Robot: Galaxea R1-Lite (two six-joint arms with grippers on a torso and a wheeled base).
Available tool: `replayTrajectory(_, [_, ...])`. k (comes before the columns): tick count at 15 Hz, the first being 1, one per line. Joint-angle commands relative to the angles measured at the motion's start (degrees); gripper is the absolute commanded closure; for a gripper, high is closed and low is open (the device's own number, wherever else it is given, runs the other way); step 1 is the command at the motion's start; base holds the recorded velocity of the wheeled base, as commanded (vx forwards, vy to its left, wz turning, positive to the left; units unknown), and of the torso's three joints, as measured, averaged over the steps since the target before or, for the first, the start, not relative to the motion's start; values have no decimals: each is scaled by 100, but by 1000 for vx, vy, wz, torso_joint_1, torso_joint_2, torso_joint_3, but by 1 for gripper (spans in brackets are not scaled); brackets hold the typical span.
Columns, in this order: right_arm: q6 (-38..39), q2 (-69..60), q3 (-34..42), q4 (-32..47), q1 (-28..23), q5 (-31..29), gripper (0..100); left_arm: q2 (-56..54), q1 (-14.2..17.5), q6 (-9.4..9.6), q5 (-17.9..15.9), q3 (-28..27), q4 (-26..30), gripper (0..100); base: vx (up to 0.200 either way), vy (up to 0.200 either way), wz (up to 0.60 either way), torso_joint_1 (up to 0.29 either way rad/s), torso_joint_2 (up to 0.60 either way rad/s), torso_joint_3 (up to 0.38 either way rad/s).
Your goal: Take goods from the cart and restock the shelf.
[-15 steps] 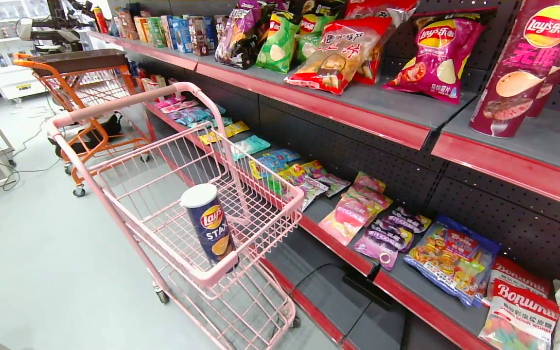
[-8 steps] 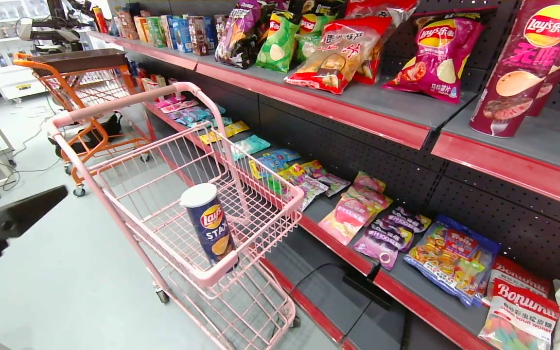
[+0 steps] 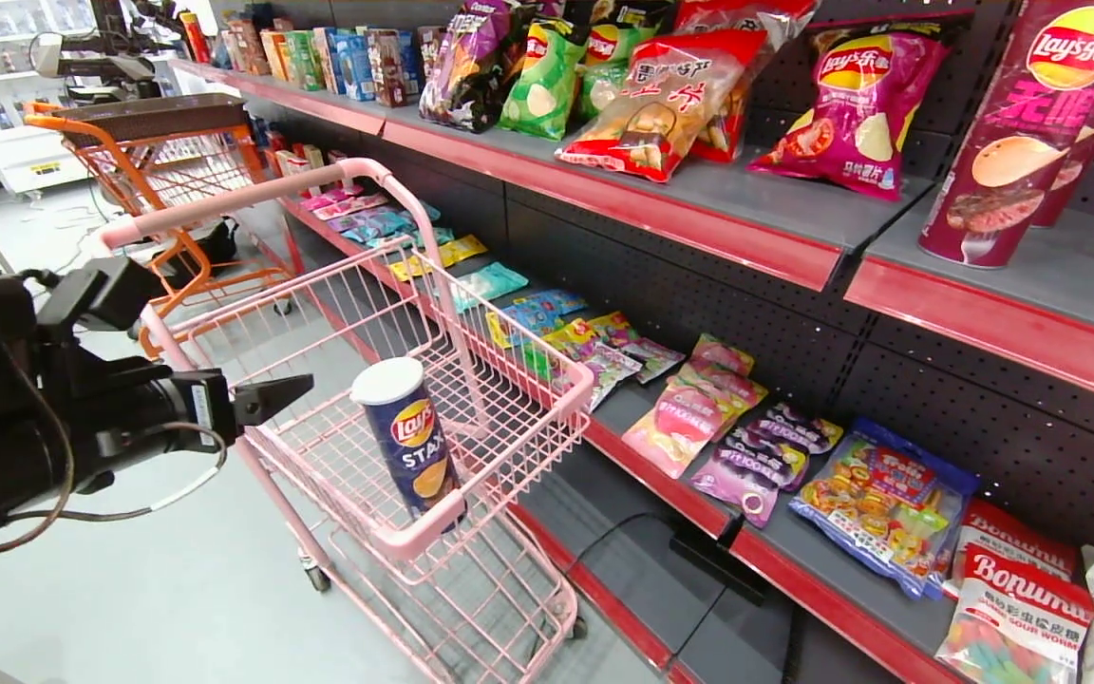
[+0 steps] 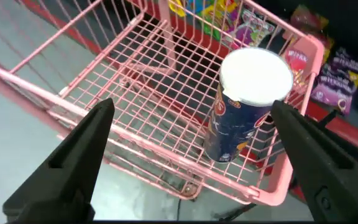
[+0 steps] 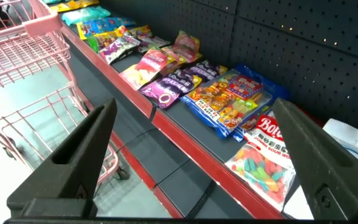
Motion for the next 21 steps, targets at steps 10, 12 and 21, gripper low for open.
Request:
replayTrajectory(10, [-26,9,0,-2,4,10,0,1501,-759,315,-304,-36,-777,0,0,0,0,0,0,0])
replayTrajectory(12, [-35,9,0,-2,4,19,0,1843,-839,517,-357,-71,-1076,0,0,0,0,0,0,0])
replayTrajectory(21, [-26,9,0,-2,4,37,0,2529,-1146,553,-489,-405,-1577,0,0,0,0,0,0,0])
